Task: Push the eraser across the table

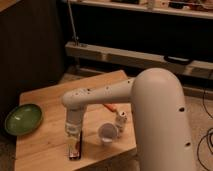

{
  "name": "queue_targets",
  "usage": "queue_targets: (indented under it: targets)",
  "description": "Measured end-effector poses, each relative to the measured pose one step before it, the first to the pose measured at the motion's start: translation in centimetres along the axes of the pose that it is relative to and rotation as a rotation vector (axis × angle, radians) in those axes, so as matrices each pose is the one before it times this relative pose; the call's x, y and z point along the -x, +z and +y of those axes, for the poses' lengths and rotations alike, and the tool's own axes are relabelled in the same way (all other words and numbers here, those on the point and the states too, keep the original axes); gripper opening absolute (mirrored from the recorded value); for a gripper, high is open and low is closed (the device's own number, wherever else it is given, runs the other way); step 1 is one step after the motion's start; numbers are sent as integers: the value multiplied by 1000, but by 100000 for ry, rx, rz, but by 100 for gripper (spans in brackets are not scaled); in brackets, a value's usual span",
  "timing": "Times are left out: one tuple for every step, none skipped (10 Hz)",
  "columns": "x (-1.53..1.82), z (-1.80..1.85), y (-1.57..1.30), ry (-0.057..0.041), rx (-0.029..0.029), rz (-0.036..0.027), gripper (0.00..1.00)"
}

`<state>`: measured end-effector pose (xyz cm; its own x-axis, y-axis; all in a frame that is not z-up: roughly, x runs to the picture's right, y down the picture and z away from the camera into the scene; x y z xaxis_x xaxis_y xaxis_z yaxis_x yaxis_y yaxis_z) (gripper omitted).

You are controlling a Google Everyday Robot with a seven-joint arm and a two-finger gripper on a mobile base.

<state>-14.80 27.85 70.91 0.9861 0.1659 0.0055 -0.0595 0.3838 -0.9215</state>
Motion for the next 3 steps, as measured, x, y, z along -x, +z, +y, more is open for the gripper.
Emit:
queue_targets:
  targets:
    - [-829,11,-406,-1293,-2638,14,1]
    - [-456,-252,-616,-2074,-3516,-770,3]
    - [43,10,97,-271,40,-15,3]
